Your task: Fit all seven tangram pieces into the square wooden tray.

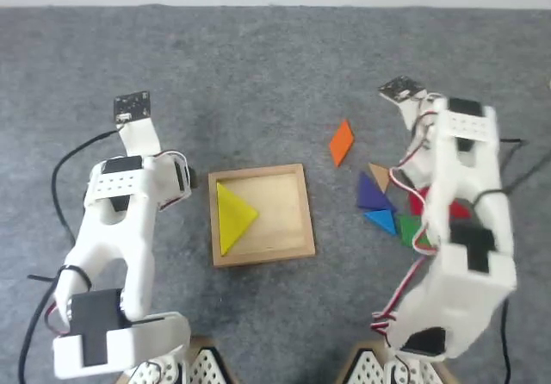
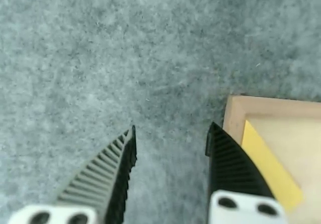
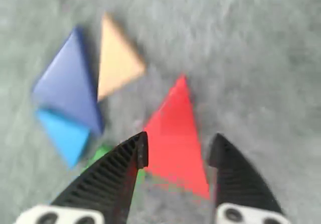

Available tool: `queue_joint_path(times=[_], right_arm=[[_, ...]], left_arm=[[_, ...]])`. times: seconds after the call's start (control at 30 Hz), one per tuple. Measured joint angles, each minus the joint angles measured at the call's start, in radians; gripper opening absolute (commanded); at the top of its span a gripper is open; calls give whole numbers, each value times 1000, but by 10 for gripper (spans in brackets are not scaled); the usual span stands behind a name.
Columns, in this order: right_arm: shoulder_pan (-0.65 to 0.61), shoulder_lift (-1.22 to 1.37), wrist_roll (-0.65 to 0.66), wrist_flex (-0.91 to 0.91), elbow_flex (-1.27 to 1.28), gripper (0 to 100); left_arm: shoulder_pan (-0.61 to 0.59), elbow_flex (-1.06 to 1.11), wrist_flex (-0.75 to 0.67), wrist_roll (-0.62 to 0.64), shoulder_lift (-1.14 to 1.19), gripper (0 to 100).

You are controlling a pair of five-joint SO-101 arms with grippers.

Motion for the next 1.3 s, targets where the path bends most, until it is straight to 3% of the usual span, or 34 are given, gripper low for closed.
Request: queue_joint_path(times=[0.13,0.37,0.6,0.93,1.3], right_arm=[[-6,-118,110,-86,227,378],[-8,-222,172,-327,517,377],[34,-158,180,-427,511,376],[107,64,224,-253,209,376],[114,75,250,-249,190,365]], left_arm=[[0,0,-9,-8,0,222],[0,0,-9,-11,0,222],[0,0,-9,-11,0,222],[0,12,-15,-11,0,222],[0,12,-15,-11,0,222]])
